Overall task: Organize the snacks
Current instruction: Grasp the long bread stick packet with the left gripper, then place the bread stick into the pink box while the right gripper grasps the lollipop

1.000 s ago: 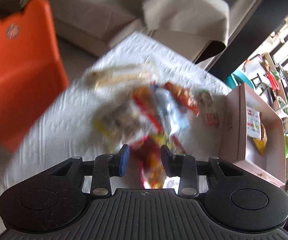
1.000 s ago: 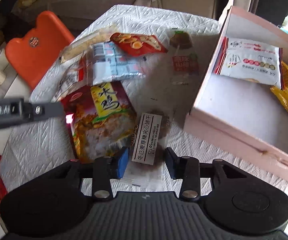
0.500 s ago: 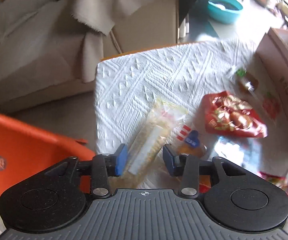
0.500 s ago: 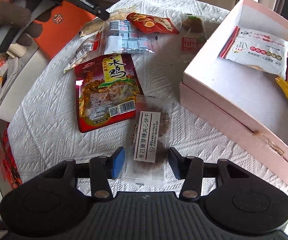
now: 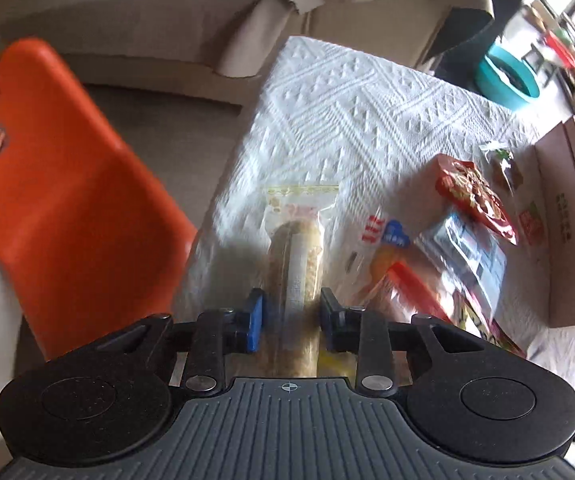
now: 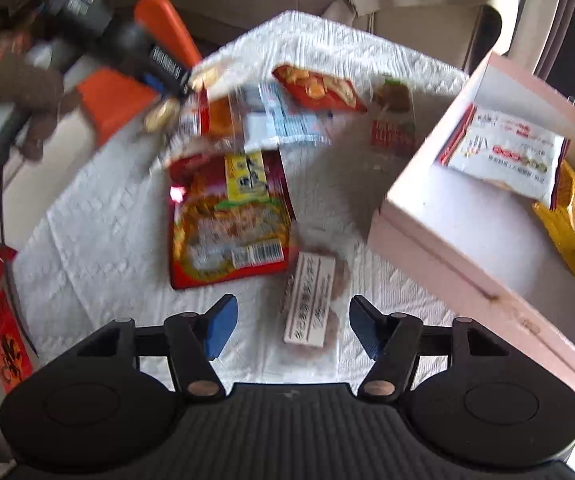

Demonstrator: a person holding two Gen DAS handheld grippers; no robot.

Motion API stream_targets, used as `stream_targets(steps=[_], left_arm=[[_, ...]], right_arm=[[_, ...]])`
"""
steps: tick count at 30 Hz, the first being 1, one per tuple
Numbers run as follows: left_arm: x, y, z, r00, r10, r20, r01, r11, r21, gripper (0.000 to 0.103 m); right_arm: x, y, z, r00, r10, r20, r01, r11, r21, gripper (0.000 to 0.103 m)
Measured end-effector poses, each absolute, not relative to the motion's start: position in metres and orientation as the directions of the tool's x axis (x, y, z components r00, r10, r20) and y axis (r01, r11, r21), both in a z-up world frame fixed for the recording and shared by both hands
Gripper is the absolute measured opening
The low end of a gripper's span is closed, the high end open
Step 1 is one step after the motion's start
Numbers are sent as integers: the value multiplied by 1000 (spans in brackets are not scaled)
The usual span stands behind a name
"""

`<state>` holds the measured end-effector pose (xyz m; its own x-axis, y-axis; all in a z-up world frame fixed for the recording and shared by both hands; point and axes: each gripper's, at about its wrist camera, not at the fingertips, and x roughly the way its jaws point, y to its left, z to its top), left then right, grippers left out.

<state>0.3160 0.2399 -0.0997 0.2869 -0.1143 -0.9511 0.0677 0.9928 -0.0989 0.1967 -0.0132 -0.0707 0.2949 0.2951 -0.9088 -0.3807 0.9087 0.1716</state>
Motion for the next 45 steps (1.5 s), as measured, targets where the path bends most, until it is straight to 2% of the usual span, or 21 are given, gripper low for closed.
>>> stream_targets(steps=[3, 8, 11, 14, 18, 19, 21, 24, 25, 28, 32, 34, 36, 40, 43, 45], left_arm=[[270, 262, -97, 309, -160, -937, -55, 981, -186, 33], [206, 271, -90, 330, -263, -907, -178, 926, -334, 33], [180, 265, -94, 352, -335, -874, -237, 871, -430, 33], [161, 251, -100, 348, -402, -847, -248, 832, -496, 33], [141, 246, -104, 348, -413, -841, -238, 829, -506, 33], [137, 248, -106, 347, -414, -842, -247, 825, -508, 33], [133, 254, -112, 336, -413, -847, -274, 817, -507, 33], [129, 264, -116, 338, -400, -852, -308, 808, -502, 33], [128, 267, -115, 343, -399, -850, -313, 805, -504, 33], [130, 270, -115, 350, -403, -845, -320, 796, -513, 33], [133, 266, -113, 347, -416, -841, -305, 798, -520, 33], [133, 264, -113, 345, -422, -839, -293, 800, -523, 33], [136, 260, -118, 338, -425, -840, -288, 803, -522, 33], [135, 252, -127, 331, -438, -836, -306, 788, -534, 33], [133, 239, -125, 331, -434, -838, -297, 795, -529, 33], [130, 229, -119, 337, -431, -837, -289, 799, -528, 33]], right_arm=[[225, -10, -37, 350, 340, -873, -369, 907, 205, 64], [313, 2, -23, 373, 258, -891, -363, 924, 116, 64], [370, 14, -45, 332, 180, -926, -352, 934, 55, 61], [404, 34, -77, 303, 87, -949, -332, 943, -19, 49], [413, 53, -115, 348, -84, -934, -303, 933, -197, 47], [412, 53, -117, 359, -86, -930, -288, 937, -198, 47], [409, 50, -116, 299, -59, -952, -266, 953, -143, 47], [402, 45, -99, 146, 188, -971, -294, 946, 138, 42], [400, 43, -91, 140, 231, -963, -302, 936, 180, 42], [390, 47, -80, 199, 171, -965, -334, 938, 97, 42], [371, 58, -97, 191, 99, -976, -386, 922, 18, 42], [356, 64, -99, 279, 59, -958, -427, 902, -69, 44], [356, 64, -102, 293, 37, -955, -414, 905, -92, 44], [360, 44, -110, 226, 82, -971, -269, 963, 18, 44], [339, 46, -103, 196, 176, -965, -289, 950, 115, 36], [319, 47, -96, 191, 193, -962, -298, 945, 130, 35]])
